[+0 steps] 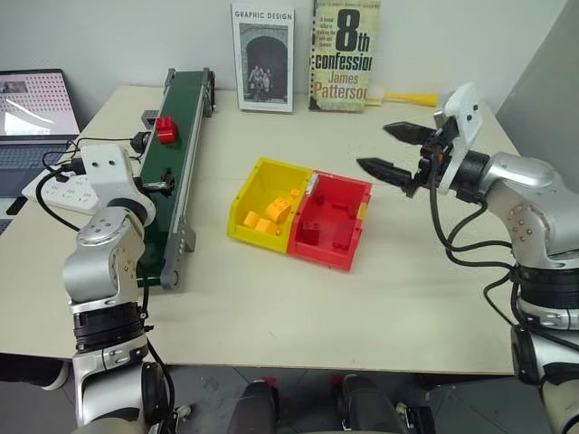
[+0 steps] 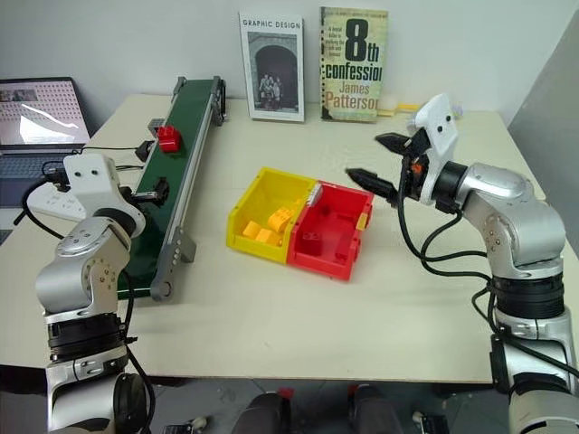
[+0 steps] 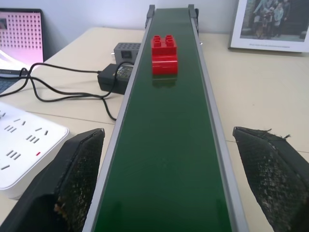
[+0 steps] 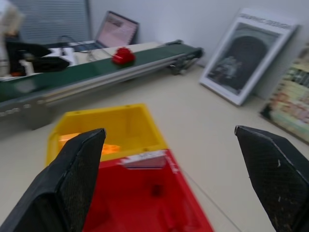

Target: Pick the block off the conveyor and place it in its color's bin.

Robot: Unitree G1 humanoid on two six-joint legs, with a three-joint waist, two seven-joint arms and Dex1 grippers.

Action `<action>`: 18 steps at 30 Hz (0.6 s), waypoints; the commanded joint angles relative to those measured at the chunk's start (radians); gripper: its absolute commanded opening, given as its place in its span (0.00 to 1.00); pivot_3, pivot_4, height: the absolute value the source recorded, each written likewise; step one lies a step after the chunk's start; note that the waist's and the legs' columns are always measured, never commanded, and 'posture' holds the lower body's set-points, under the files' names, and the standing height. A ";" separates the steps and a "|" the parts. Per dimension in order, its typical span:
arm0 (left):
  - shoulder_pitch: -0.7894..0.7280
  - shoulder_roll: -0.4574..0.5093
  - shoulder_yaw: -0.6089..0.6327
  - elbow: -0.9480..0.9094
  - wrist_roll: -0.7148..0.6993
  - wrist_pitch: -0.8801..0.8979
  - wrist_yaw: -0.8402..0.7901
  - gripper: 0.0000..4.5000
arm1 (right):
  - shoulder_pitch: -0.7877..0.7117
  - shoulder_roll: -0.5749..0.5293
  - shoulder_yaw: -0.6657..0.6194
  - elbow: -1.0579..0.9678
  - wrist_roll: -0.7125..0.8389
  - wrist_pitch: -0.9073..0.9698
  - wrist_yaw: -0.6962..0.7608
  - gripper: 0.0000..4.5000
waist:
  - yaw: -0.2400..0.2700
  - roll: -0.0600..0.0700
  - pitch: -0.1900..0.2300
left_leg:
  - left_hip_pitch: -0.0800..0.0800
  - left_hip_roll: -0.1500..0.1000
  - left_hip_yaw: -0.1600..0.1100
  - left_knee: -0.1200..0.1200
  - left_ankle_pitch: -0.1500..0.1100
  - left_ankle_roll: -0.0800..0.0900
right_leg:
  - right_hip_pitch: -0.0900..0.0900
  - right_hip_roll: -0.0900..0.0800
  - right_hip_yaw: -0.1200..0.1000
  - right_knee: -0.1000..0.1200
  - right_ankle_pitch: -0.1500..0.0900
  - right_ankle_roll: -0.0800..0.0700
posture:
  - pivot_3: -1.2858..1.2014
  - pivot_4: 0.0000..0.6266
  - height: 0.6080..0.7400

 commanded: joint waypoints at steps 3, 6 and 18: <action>-0.031 -0.006 0.008 0.002 0.009 -0.017 0.031 0.99 | -0.036 -0.030 0.011 -0.075 0.079 0.054 0.079 1.00 | 0.000 0.000 0.000 | 0.000 0.000 0.000 0.000 0.000 0.000 | 0.000 0.000 0.000 0.000 0.000 0.000 | 0.52 0.24 1.00; -0.031 -0.006 0.009 0.012 0.009 -0.024 0.032 0.99 | -0.034 -0.040 0.015 -0.111 0.102 0.080 0.087 1.00 | 0.000 0.000 0.000 | 0.000 0.001 -0.001 0.000 0.000 0.000 | 0.000 0.000 0.000 0.000 0.000 0.000 | 0.52 0.24 1.00; -0.043 -0.006 0.004 0.050 0.012 -0.028 0.046 0.99 | -0.020 -0.052 0.001 -0.168 0.146 0.129 0.060 1.00 | 0.000 0.000 0.000 | 0.000 0.001 -0.001 0.000 0.000 0.000 | 0.000 -0.001 -0.001 0.000 0.000 0.000 | 0.52 0.24 1.00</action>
